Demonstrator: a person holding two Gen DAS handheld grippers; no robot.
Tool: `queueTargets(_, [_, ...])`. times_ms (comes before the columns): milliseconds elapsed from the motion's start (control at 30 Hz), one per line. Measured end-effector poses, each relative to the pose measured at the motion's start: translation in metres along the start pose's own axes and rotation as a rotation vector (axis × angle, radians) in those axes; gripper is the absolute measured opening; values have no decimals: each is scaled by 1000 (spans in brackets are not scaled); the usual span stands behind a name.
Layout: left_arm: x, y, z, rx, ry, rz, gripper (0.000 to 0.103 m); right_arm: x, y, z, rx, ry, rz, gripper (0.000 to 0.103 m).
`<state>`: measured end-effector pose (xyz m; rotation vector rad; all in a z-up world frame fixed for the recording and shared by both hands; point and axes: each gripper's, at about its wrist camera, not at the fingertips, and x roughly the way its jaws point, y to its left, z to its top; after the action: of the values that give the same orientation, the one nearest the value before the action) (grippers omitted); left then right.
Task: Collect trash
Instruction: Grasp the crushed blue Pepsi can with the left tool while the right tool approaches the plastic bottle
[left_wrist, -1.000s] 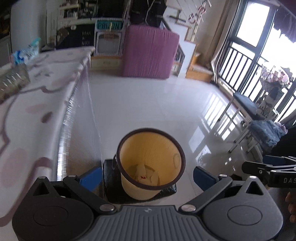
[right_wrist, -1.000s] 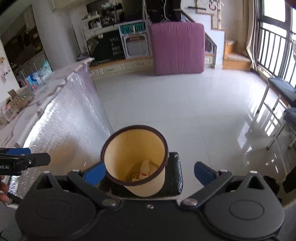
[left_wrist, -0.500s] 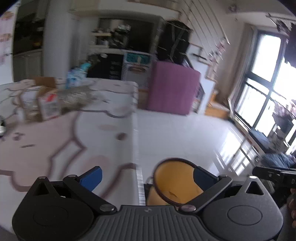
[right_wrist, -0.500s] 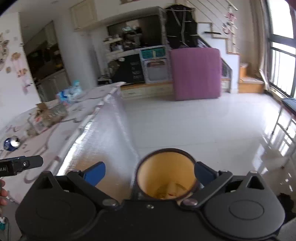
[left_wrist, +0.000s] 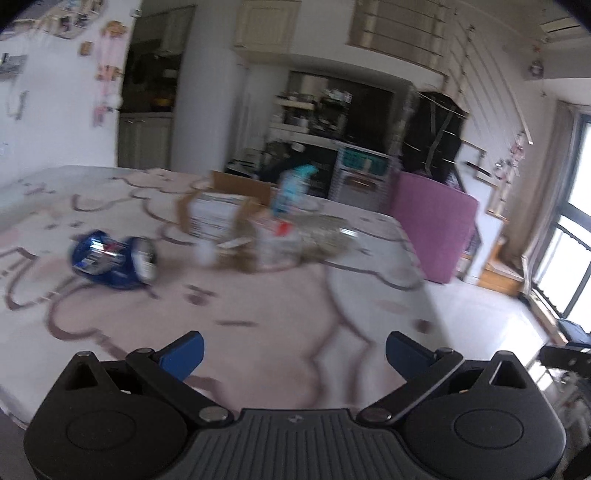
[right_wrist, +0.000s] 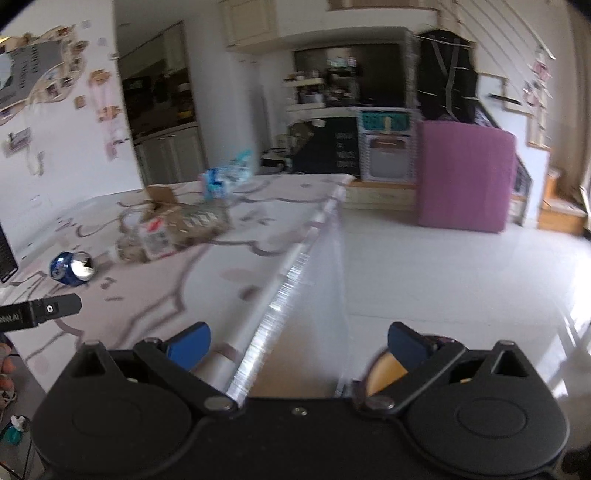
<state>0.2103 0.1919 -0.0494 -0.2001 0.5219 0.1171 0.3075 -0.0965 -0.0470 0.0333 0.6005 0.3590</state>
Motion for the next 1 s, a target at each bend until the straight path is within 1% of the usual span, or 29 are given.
queueTargets(167, [11, 52, 16, 39, -42, 112, 103, 29, 45, 21, -48, -6, 58, 103])
queueTargets(233, [17, 69, 25, 53, -62, 141, 103, 42, 62, 29, -67, -5, 81, 103])
queueTargets(333, [27, 92, 38, 75, -72, 164, 103, 58, 83, 39, -81, -3, 104, 103])
queueTargets(467, [51, 114, 60, 149, -73, 193, 103, 83, 106, 54, -87, 0, 132, 103])
queueTargets(567, [69, 126, 71, 169, -49, 177, 103, 104, 123, 66, -74, 10, 145, 103])
queueTargets(633, [83, 132, 77, 188, -14, 161, 103, 120, 135, 75, -59, 27, 153, 103])
queueTargets(667, [90, 134, 79, 209, 3, 164, 103, 128, 141, 77, -51, 37, 153, 103])
queueTargets(733, [100, 137, 80, 250, 28, 178, 103, 144, 149, 84, -7, 73, 154, 103])
queueTargets(767, [104, 140, 82, 260, 40, 181, 103, 151, 152, 88, 34, 99, 161, 103])
queueTargets(867, [115, 155, 84, 245, 85, 157, 103, 171, 158, 91, 170, 161, 202, 103])
queueTargets(1000, [121, 166, 85, 225, 122, 120, 103, 195, 173, 87, 312, 212, 204, 103])
